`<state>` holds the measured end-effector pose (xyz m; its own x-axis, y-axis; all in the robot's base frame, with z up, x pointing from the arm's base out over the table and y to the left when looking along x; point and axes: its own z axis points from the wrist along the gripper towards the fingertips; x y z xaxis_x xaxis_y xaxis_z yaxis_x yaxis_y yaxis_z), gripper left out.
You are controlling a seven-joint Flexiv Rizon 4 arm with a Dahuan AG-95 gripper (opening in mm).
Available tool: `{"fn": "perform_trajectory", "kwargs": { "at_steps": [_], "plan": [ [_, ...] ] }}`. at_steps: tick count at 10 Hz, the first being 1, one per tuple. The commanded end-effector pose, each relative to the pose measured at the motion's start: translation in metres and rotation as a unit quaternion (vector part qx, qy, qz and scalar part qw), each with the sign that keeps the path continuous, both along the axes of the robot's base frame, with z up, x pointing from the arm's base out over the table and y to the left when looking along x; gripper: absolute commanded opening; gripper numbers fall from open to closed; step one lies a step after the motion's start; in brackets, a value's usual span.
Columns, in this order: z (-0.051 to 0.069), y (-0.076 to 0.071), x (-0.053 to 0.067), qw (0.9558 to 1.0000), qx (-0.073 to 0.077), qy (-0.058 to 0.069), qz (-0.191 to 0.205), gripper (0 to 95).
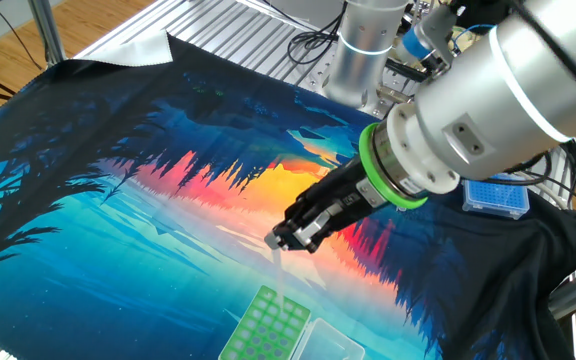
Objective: Insert a large pipette tip into the holder for large pipette tips
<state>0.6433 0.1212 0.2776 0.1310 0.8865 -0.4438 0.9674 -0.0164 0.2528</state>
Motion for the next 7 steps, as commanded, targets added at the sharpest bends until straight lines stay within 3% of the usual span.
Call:
{"fn": "perform_trajectory", "kwargs": {
  "at_steps": [1, 7],
  "plan": [
    [-0.002, 0.003, 0.002, 1.0000, -0.004, 0.002, -0.003, 0.0],
    [-0.003, 0.015, 0.006, 0.9997, -0.020, 0.001, -0.012, 0.0]
  ]
}}
